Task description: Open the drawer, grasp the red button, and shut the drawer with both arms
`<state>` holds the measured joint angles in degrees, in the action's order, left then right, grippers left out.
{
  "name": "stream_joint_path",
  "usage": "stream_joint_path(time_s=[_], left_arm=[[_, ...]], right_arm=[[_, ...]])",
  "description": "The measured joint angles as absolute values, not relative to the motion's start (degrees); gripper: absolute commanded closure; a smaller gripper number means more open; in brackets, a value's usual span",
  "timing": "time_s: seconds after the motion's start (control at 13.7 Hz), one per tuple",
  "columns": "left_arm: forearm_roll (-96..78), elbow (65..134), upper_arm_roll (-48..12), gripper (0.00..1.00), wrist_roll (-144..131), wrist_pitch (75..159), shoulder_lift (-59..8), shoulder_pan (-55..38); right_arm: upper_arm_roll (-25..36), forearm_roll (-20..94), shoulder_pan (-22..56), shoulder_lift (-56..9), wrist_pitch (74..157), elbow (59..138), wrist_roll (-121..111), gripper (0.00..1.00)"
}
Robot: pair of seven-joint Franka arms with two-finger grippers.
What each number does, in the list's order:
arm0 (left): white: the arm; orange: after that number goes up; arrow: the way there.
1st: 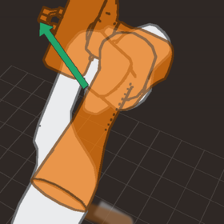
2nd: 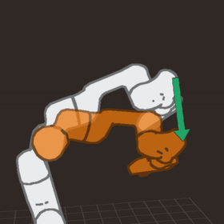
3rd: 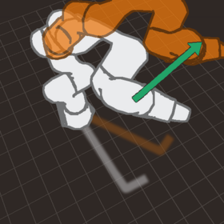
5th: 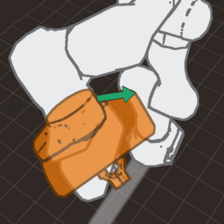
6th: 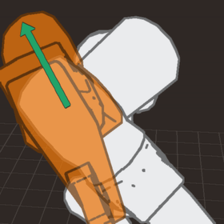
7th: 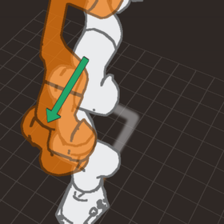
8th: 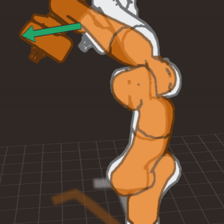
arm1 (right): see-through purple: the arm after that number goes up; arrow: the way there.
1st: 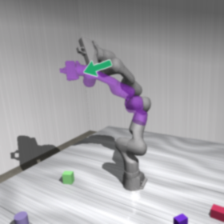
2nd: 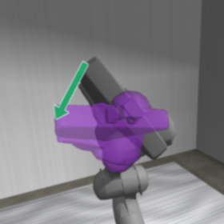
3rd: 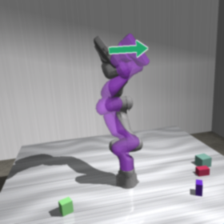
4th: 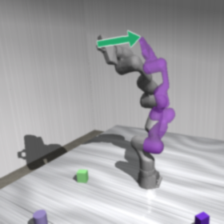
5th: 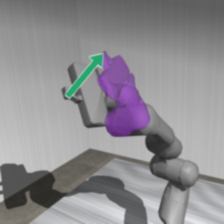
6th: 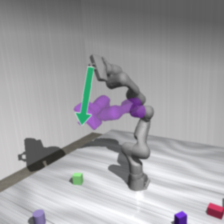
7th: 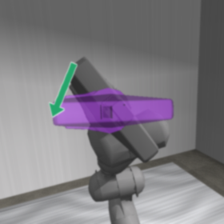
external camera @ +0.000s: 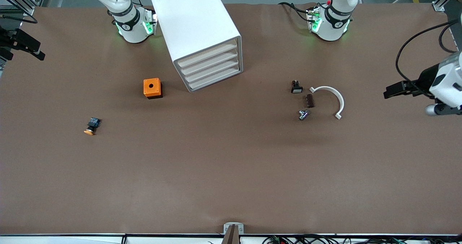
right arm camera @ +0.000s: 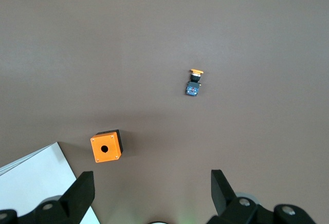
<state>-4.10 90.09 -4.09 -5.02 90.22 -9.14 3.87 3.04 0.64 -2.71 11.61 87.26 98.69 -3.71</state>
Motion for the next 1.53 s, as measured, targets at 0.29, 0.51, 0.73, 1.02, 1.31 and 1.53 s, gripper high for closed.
stream_joint_path(time_s=[0.29,0.51,0.73,1.02,1.31,1.53], left_arm=[[-6.8,90.0,-4.36,0.0,-7.62,92.82,-14.66,3.33],[-6.89,89.92,-4.42,0.0,-11.52,93.51,-17.69,1.42],[-6.89,89.88,-4.51,0.0,-17.13,93.55,-20.11,-1.15],[-6.91,89.82,-4.65,0.0,-24.28,93.59,-23.03,-5.81],[-8.11,89.82,-4.77,0.0,-34.85,93.58,-26.16,-11.12],[-12.97,89.76,-4.8,0.0,-43.31,93.59,-28.27,-14.18]], right_arm=[[3.13,0.64,-2.72,11.61,87.26,98.72,-3.71,0.0],[3.22,0.64,-2.72,11.61,87.26,98.74,-3.71,0.0],[3.22,0.64,-2.72,11.61,87.26,98.75,-3.71,0.0],[3.25,0.64,-2.72,11.61,87.26,98.76,-3.71,0.0],[3.27,0.64,-2.72,11.61,87.26,98.76,-3.71,0.0],[3.27,0.64,-2.72,11.61,87.26,98.76,-3.71,0.0]])
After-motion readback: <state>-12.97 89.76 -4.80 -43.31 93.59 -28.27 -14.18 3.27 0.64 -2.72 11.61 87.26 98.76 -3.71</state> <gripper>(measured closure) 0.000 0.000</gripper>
